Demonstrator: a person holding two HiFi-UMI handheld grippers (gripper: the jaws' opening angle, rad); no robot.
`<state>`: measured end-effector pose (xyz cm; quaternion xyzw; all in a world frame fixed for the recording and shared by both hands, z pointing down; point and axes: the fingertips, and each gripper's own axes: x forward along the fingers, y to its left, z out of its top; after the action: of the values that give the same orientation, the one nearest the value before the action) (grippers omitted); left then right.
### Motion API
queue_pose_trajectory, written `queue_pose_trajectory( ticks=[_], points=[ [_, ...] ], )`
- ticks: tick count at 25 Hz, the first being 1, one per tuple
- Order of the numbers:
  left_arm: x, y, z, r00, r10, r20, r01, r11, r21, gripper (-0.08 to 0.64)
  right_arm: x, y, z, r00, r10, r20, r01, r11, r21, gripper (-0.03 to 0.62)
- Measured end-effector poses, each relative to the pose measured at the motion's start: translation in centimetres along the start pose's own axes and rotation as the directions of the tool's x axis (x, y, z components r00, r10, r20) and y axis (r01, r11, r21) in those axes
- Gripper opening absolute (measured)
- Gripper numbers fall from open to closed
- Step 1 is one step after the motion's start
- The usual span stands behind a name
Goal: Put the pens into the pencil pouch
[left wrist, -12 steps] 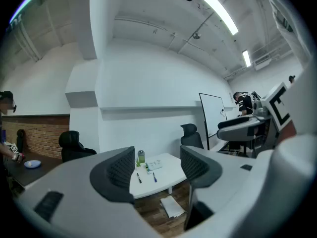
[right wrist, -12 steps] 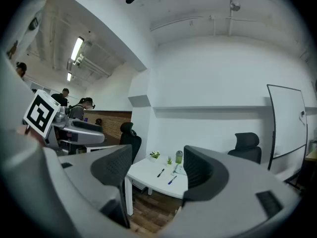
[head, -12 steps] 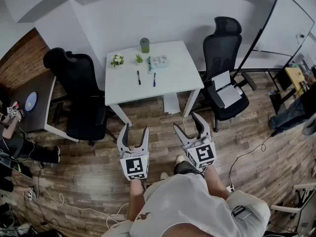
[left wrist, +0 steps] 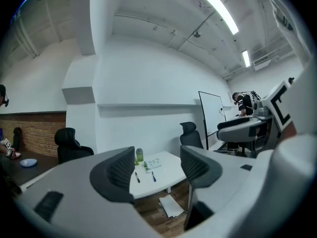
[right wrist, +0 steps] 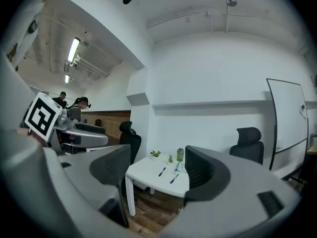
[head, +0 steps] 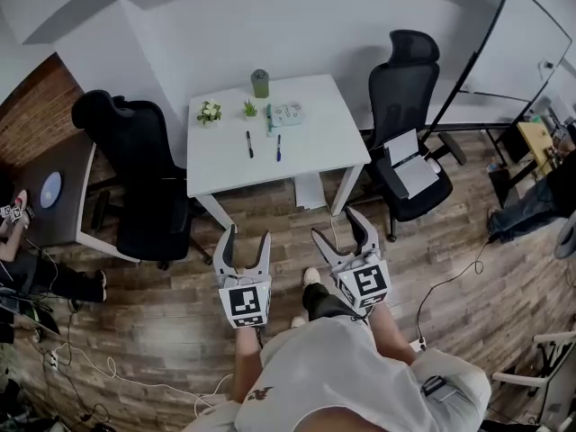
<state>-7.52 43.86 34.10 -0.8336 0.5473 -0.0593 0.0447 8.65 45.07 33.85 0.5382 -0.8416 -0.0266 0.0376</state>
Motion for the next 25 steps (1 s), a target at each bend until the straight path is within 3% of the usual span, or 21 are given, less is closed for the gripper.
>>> queue_pose_trajectory(
  ticks=[25],
  points=[
    [20.4, 5.0, 0.2, 0.994, 0.094, -0.054, -0.094, 0.996, 0.011, 0.275, 18.9, -12.0, -1.5, 0.992, 0.118, -0.036, -0.117, 0.993, 0.027, 0.324]
  ],
)
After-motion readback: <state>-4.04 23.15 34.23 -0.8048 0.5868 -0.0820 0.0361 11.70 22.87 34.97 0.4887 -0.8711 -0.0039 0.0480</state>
